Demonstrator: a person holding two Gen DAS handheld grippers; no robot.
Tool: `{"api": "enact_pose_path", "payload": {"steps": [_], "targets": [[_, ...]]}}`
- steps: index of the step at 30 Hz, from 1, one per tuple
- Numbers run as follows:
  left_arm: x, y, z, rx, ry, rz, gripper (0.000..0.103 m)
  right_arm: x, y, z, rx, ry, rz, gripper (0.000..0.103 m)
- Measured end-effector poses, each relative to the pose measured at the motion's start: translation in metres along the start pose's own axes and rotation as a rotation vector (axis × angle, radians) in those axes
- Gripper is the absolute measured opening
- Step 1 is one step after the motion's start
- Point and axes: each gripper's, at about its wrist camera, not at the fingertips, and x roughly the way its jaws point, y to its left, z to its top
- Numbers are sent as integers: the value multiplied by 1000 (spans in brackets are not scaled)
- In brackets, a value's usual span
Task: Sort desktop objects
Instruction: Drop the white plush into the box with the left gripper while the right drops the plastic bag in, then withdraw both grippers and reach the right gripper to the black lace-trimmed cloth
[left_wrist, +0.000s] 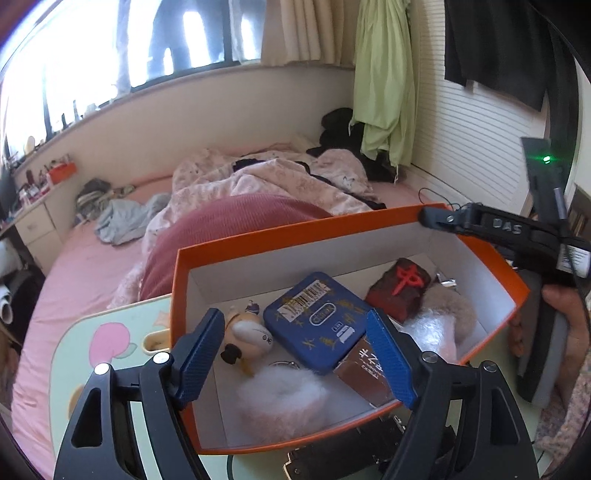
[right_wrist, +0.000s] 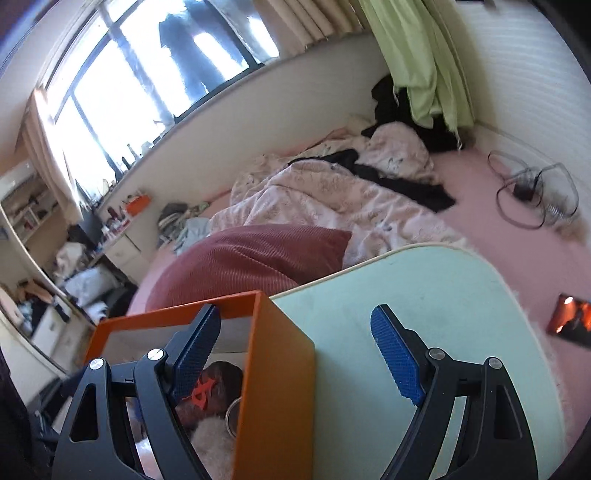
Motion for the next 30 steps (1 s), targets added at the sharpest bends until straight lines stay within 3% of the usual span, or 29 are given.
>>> {"api": "enact_pose_path", "payload": {"steps": [8, 13, 16, 23, 26, 30], "targets": [[-1, 5, -3, -36, -6, -33, 79, 11, 6, 7, 12, -4, -37, 84], [-26, 11, -8, -86, -80, -83, 79, -48, 18, 1, -11, -184, 1, 84], [-42, 15, -10, -109, -120, -86, 79, -85, 26, -9, -24, -227, 49, 84], [-70, 19, -26, -91, -200, -110, 79, -105, 50, -57, -170, -87, 36, 84], [-67, 22, -30, -92, -173, -92, 79, -106, 61, -75, -237, -55, 19, 84], [-74, 31, -37, -148, -161, -158, 79, -108, 75, -99, -313, 6, 11, 84]]}}
